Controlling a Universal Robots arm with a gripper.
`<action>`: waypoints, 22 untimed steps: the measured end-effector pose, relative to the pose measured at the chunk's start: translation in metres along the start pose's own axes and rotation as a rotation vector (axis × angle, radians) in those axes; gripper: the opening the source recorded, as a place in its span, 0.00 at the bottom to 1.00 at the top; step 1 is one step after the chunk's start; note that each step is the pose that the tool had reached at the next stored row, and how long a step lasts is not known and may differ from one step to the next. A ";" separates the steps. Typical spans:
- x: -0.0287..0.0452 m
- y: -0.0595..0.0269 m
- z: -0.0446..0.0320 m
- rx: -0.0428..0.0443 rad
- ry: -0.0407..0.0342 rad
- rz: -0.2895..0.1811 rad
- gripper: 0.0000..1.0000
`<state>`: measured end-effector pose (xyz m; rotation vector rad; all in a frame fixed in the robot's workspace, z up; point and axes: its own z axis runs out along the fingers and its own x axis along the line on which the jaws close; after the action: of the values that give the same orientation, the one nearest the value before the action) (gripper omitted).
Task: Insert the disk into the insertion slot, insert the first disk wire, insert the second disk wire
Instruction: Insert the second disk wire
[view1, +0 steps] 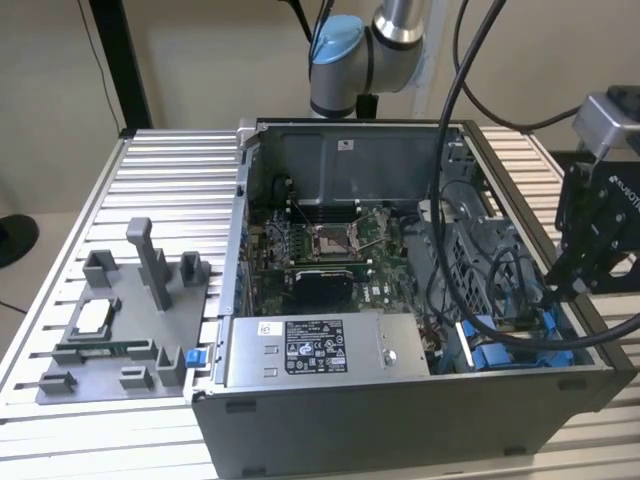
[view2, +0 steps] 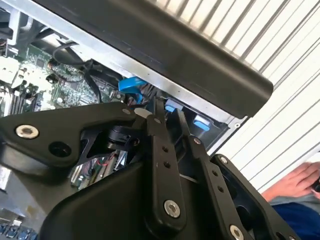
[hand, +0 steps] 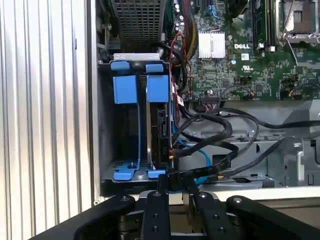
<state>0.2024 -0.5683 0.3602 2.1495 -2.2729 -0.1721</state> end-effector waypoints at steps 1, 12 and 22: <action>0.0006 -0.0001 0.0004 -0.0003 -0.0079 0.000 1.00; 0.0103 -0.0012 0.0066 -0.0044 -0.0206 0.024 1.00; 0.0105 -0.0011 0.0090 -0.0082 -0.1029 0.043 0.00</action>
<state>0.2021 -0.5782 0.3504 2.1333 -2.3661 -0.2978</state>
